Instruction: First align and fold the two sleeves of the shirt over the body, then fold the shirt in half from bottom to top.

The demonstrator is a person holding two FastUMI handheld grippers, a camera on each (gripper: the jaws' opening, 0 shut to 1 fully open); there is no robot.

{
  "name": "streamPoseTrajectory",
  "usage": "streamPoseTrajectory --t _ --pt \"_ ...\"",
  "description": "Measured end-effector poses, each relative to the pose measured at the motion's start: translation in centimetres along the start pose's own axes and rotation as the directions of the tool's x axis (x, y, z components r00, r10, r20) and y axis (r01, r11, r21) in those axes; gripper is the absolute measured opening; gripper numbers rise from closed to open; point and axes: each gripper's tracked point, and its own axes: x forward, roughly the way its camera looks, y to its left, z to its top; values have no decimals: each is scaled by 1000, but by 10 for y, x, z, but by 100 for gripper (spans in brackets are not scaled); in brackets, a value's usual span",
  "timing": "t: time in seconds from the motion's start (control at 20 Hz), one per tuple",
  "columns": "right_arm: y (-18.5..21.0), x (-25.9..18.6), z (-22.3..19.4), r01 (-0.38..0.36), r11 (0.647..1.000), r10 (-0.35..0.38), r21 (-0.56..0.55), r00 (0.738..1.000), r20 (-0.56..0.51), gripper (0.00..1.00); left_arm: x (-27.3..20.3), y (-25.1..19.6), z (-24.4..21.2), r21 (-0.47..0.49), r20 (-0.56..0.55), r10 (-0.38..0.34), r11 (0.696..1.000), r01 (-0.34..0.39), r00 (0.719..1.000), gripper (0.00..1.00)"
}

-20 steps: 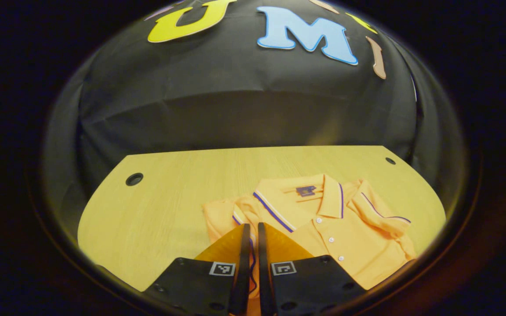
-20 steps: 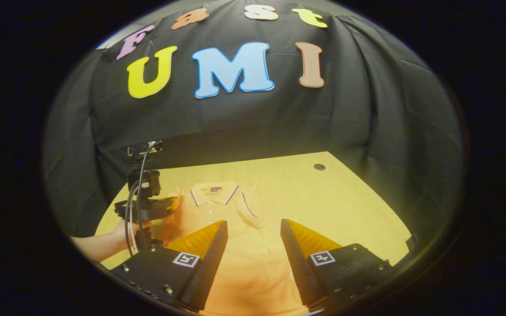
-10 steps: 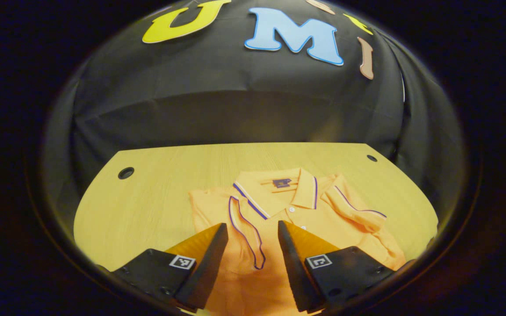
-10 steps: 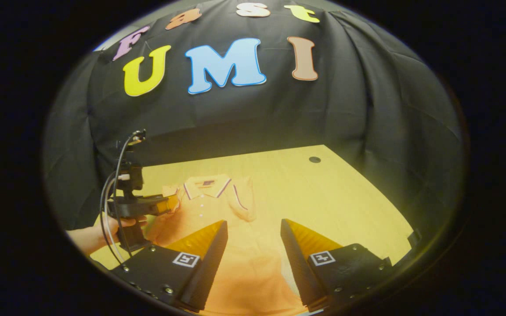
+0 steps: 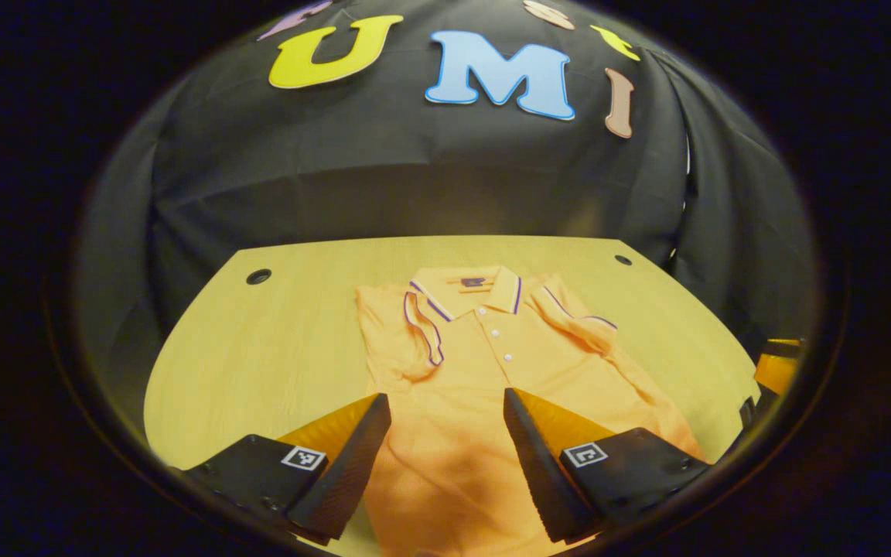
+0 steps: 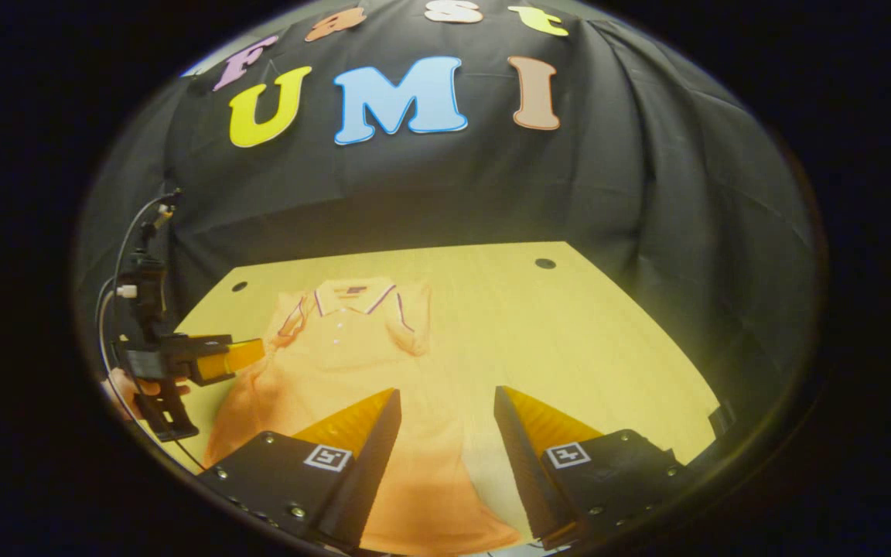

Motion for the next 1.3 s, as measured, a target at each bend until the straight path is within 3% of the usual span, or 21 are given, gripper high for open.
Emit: streamPoseTrajectory --t 0.25,0.65,0.7,0.75,1.1,1.3 --pt "9 -13 -53 -71 997 72 14 992 -99 76 -71 8 -51 -11 -44 55 998 -56 998 94" --pt "4 -38 -103 -92 996 91 -2 982 -166 76 -143 22 -124 -54 -99 97 993 -103 990 97" --pt "7 -38 -110 -97 995 99 18 979 -180 80 -150 23 -133 -60 -108 99 993 -106 989 96" --pt "8 -39 -115 -102 994 105 28 976 -188 96 -155 25 -142 -67 -118 100 992 -108 988 96" --pt "0 -39 -155 -70 996 55 -50 962 -266 96 -171 18 -186 -109 -172 83 989 -103 982 95" --pt "-6 -38 -172 -61 997 47 -39 954 -297 96 -167 13 -208 -121 -200 82 987 -108 976 96"
